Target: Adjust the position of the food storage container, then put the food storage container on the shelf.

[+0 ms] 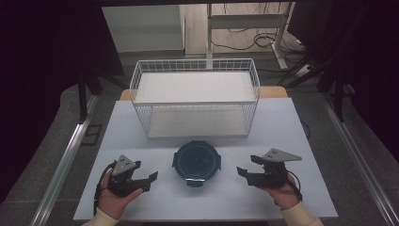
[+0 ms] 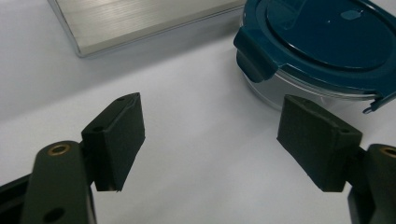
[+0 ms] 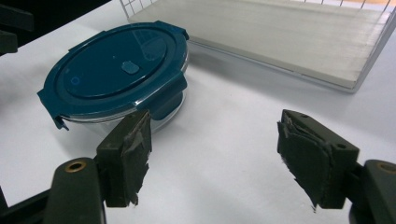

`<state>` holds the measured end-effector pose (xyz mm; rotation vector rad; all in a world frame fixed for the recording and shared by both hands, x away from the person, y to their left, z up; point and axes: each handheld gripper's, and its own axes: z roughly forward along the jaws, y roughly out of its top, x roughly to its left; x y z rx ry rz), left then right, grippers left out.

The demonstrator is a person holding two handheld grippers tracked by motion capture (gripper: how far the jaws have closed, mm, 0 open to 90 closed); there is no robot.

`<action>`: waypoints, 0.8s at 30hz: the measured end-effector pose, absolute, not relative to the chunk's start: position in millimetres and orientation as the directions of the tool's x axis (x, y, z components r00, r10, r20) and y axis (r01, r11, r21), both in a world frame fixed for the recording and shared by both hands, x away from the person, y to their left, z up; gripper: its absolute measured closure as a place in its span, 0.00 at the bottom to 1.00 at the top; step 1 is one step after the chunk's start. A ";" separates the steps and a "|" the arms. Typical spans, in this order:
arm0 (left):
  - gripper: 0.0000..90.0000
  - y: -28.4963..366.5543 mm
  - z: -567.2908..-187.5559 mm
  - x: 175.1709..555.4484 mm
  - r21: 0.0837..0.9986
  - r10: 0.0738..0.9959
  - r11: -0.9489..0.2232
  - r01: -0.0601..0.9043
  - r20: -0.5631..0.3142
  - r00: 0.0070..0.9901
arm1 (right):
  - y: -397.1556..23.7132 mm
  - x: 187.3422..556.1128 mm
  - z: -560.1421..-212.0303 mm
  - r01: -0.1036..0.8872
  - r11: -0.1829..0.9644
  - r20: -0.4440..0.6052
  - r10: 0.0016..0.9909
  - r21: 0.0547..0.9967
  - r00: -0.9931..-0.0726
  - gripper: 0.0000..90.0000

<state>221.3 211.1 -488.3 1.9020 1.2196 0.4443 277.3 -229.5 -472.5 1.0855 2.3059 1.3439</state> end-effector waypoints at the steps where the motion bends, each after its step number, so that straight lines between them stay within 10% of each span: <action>1: 0.25 211.6 -488.4 221.8 0.784 0.873 -0.195 0.589 -0.134 0.469 | -228.9 277.6 -471.9 0.475 0.290 0.146 0.709 0.831 -0.689 0.27; 24: 0.22 193.4 -479.4 232.5 0.779 0.836 -0.162 0.605 -0.217 0.504 | -218.6 280.0 -467.4 0.557 0.240 0.273 0.678 0.795 -0.682 0.21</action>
